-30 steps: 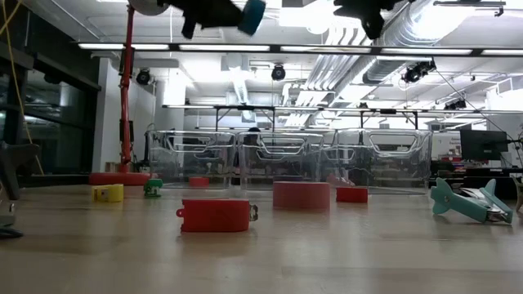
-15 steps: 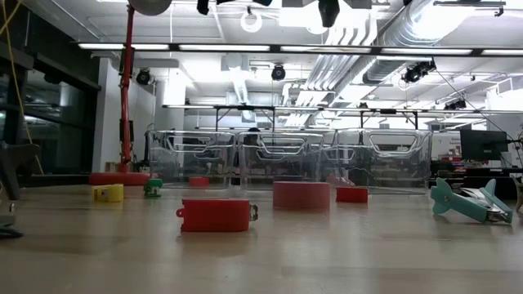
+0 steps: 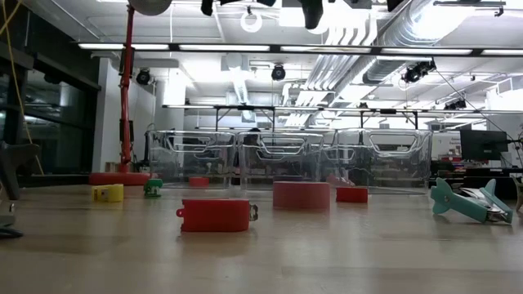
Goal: Pick and place Stapler, Stapler remover, tape
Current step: Put the light blue tape into the middle transparent bin
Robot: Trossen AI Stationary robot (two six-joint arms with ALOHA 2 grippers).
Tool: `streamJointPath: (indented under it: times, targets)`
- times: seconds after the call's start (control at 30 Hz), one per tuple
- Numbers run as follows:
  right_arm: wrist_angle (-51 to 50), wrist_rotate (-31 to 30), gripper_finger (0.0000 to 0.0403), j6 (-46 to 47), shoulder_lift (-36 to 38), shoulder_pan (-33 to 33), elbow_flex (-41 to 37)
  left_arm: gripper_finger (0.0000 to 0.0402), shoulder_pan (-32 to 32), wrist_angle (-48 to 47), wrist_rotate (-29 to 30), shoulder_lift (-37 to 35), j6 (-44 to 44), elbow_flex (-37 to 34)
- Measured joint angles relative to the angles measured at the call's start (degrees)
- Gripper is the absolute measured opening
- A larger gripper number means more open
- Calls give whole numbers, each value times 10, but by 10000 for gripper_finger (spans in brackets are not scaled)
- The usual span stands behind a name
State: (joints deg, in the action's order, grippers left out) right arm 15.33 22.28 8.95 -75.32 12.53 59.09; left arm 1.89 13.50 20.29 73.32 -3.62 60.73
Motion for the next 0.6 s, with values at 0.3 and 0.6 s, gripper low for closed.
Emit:
streamJointPath:
  times: [0.3,0.6]
  targets:
    - [21,6,158,10,-1,-2,0,31,0,0,0,0,1,0]
    - [22,5,62,-2,-8,-3,0,31,0,1,0,0,4,0]
